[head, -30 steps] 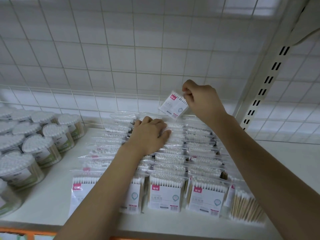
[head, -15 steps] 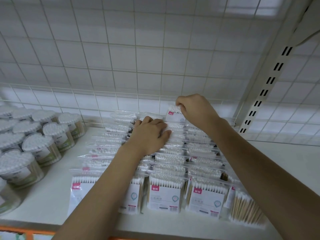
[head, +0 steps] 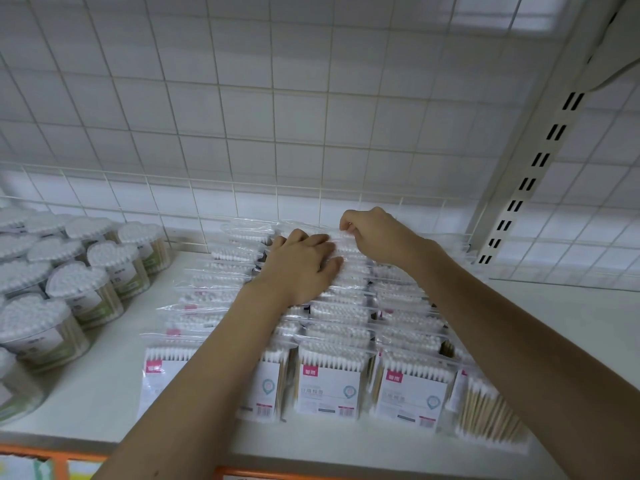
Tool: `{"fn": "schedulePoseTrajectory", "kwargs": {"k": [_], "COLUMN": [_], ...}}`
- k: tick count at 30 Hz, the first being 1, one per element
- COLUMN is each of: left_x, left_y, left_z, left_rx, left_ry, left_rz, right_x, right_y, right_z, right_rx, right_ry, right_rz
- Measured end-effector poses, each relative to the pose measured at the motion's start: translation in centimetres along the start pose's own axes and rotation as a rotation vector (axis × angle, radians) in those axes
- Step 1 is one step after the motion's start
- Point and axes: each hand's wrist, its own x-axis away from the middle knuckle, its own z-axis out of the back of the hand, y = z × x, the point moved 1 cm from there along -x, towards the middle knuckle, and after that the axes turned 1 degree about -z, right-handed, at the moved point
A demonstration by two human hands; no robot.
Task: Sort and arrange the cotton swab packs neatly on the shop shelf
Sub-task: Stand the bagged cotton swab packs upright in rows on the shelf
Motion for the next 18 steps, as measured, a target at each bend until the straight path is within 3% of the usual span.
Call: {"fn": "schedulePoseTrajectory", "kwargs": {"k": [3, 12, 18], "left_x": [0.0, -0.4, 1.5], "left_y": [0.2, 1.8, 5.3], "left_z": [0.2, 3.1, 5.6], "left_rx": [-0.031, -0.187, -0.144], "left_ry": [-0.021, -0.183, -0.078], "left_rz": [-0.005, 0.017, 0.013], "right_x": [0.4, 4.5, 11.0], "right_y": [0.2, -1.0, -1.8], "right_z": [0.6, 4.7, 6.7], "right_rx": [-0.087, 0.013, -0.119], "right_ry": [-0.062, -0.087, 0.058], "right_rz": [0.021, 0.078, 0.068]}}
